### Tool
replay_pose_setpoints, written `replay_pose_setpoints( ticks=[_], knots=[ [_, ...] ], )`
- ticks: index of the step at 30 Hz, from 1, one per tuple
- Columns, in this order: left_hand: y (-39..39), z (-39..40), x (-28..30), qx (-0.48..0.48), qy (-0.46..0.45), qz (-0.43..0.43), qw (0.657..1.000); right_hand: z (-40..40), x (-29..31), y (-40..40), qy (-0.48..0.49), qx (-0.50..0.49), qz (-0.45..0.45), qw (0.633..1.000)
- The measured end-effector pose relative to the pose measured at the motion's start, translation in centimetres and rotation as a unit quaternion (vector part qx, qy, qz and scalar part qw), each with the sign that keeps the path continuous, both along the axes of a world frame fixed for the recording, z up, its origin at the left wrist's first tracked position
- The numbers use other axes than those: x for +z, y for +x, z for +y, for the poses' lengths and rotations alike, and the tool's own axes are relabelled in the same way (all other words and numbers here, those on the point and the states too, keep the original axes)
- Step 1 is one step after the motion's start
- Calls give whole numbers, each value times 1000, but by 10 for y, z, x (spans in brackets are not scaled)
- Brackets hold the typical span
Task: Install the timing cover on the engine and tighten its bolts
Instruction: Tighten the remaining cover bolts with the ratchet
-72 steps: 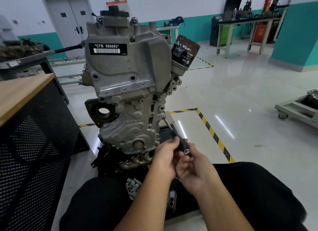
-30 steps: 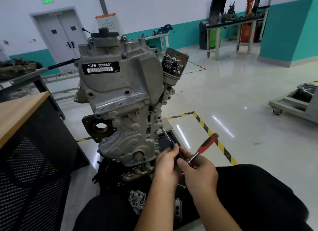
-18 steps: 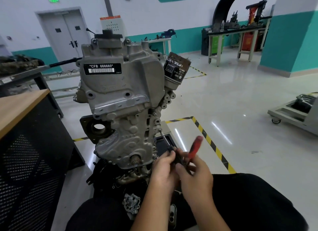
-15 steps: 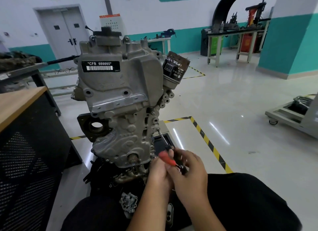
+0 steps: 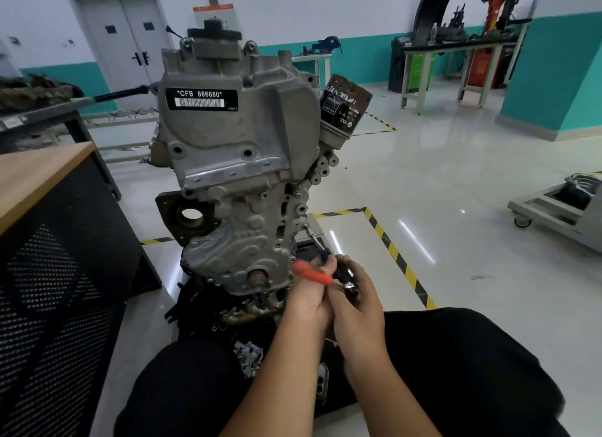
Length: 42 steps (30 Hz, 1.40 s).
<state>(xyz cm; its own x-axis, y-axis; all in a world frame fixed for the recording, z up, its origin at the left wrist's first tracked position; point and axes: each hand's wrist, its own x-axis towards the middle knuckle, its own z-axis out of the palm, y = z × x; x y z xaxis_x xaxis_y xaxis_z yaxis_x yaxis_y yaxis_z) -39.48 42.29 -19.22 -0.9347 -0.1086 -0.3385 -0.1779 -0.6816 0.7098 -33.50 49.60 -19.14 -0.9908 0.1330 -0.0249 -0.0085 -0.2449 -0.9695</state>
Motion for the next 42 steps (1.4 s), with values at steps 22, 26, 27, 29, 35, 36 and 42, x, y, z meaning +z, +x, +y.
replay_pose_setpoints(
  ticks=[22, 26, 27, 29, 35, 36, 42],
  knots=[
    [16, -5, -8, -58, 45, -22, 997, 2, 7, -14, -143, 53, -133, 979],
    [16, -7, -8, -40, -48, -37, 997, -1, 8, -16, -15, 48, -68, 996],
    [16, -6, -8, -34, -59, -39, 997, -2, 3, -17, 0, 31, -48, 998],
    [17, -5, -9, -23, -47, -42, 998, -3, 0, -12, -5, -11, -41, 999],
    [11, -2, -12, 25, -17, -52, 998, 8, 5, -10, -74, 39, -151, 985],
    [10, -2, -13, 22, -23, -48, 998, 5, 2, -10, -36, 50, -124, 990],
    [6, 0, -12, 15, -9, -40, 999, 8, -12, -13, 139, -36, -7, 990]
  ],
)
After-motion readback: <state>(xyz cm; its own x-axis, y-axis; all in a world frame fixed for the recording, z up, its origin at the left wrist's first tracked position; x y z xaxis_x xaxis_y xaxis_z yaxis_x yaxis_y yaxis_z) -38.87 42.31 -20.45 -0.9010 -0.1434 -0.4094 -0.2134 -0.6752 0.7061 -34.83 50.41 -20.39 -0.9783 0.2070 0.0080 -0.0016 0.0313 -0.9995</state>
